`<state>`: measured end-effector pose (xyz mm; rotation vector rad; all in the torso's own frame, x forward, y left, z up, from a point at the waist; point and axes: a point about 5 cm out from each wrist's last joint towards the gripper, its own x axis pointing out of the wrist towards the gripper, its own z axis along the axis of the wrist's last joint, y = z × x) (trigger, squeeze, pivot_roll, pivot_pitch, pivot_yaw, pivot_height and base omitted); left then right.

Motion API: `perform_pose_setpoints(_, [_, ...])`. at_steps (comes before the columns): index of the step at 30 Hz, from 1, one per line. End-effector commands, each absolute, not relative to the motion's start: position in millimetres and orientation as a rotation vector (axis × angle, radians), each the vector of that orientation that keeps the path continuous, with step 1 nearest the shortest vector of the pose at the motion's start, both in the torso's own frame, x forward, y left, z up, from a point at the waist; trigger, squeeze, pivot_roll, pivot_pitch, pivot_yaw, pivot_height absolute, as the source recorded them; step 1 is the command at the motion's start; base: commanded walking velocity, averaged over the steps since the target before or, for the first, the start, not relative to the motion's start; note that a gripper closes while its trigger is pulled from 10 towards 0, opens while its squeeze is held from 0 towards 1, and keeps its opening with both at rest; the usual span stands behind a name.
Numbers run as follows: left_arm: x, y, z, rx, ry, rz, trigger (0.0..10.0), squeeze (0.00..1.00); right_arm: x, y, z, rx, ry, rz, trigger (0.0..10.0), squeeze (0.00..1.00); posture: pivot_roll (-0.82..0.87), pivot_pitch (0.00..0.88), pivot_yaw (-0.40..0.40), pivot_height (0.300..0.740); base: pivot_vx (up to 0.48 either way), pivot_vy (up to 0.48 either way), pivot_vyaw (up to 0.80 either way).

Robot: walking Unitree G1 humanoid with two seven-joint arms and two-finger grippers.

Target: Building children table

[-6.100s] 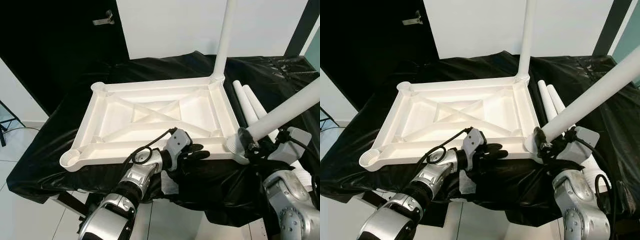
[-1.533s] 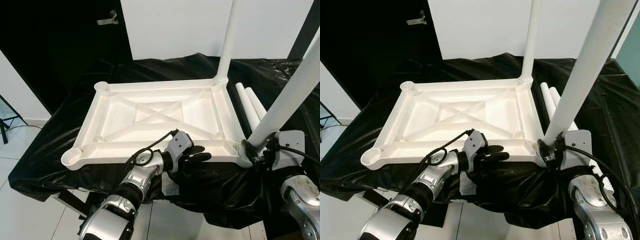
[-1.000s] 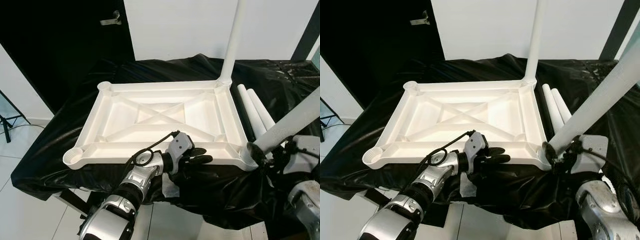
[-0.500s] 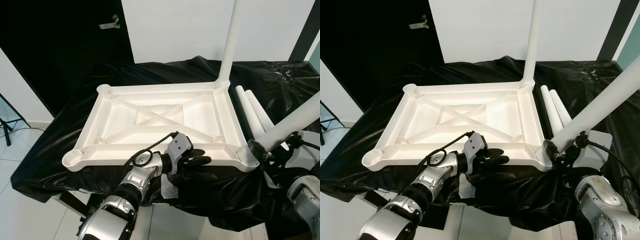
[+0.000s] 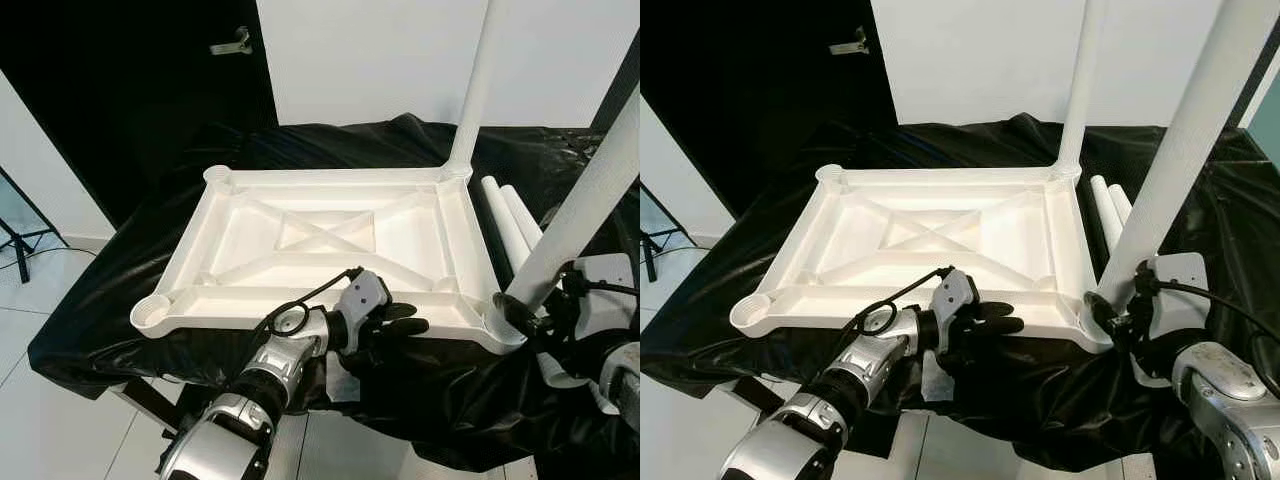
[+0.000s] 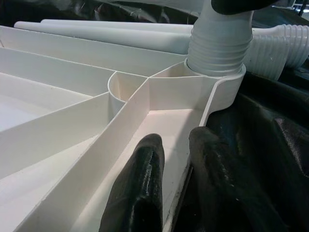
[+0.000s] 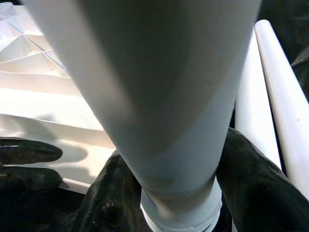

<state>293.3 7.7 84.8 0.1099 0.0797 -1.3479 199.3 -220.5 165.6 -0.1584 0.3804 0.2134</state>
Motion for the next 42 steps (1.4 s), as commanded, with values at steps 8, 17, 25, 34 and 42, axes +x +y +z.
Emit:
perform_pose_setpoints(8, [288.3, 11.3, 72.1, 0.127, 0.153, -1.345, 10.0, 0.00, 174.8, -209.1, 97.6, 0.166, 0.810, 0.237, 10.0, 0.00, -0.22, 0.022, 0.061, 0.740, 0.000, 0.000, 0.00])
perform_pose_setpoints(17, [287.3, 10.3, 71.9, 0.129, 0.152, -1.354, 10.0, 0.00, 184.4, -200.0, 104.4, 0.330, 0.767, 0.205, 10.0, 0.00, -0.22, 0.020, 0.063, 0.740, 0.000, 0.000, 0.00])
perform_pose_setpoints(25, [287.5, 9.8, 71.7, 0.131, 0.151, -1.351, 10.0, 0.00, 188.8, -211.1, 116.2, 0.304, 0.758, 0.189, 10.0, 0.00, -0.23, 0.016, 0.057, 0.740, 0.000, 0.000, 0.00])
perform_pose_setpoints(34, [287.7, 9.0, 71.8, 0.131, 0.150, -1.348, 10.0, 0.00, 192.1, -221.9, 128.0, 0.071, 0.759, 0.235, 10.0, 0.00, -0.22, 0.012, 0.052, 0.740, 0.000, 0.000, 0.00])
perform_pose_setpoints(42, [287.9, 9.9, 71.2, 0.127, 0.150, -1.337, 10.0, 0.00, 195.4, -215.4, 133.0, -0.063, 0.767, 0.311, 10.0, 0.00, -0.22, 0.013, 0.047, 0.740, 0.000, 0.000, 0.00])
